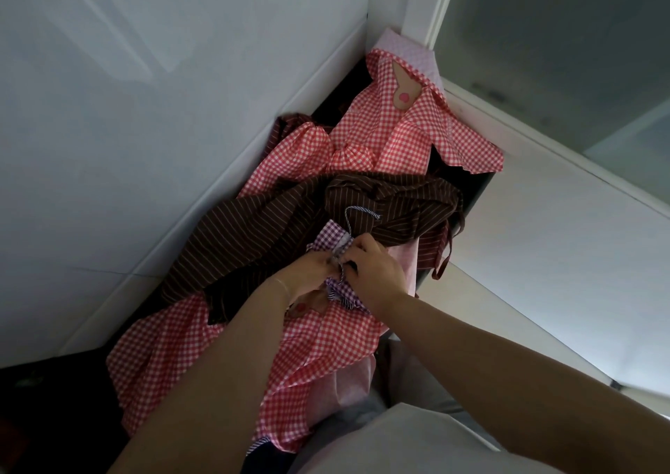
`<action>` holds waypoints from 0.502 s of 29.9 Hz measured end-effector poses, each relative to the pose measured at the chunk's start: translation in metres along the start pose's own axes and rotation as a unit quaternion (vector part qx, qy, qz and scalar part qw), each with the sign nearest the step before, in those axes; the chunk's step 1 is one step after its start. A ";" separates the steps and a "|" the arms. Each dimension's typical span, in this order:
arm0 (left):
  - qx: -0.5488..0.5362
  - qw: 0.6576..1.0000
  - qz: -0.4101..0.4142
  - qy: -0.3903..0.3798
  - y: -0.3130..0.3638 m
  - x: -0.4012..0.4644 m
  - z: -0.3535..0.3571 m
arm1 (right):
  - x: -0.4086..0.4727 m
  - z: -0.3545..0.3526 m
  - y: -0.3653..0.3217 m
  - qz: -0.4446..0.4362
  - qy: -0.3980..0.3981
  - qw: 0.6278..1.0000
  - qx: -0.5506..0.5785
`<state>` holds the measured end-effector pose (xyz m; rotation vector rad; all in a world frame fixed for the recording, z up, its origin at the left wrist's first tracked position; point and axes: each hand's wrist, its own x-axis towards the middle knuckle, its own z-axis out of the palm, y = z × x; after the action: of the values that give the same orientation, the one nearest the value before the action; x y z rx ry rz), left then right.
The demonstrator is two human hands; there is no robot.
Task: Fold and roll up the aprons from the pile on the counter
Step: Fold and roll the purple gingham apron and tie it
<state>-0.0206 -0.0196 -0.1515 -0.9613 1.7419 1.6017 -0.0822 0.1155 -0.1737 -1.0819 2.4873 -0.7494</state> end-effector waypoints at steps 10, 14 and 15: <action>0.010 0.998 0.046 0.034 -0.013 0.002 0.003 | -0.003 -0.005 -0.004 -0.009 -0.083 0.996 0.012; 0.017 0.997 0.052 0.062 -0.014 0.003 0.008 | 0.004 -0.019 -0.008 0.058 -0.153 0.975 0.149; 0.018 0.996 0.052 0.072 -0.015 0.003 0.010 | 0.008 -0.027 -0.010 0.088 -0.177 0.962 0.188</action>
<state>-0.0106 -0.0107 -0.1640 -1.0058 1.9415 1.5923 -0.0947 0.1132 -0.1467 -0.7675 2.0038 -0.8467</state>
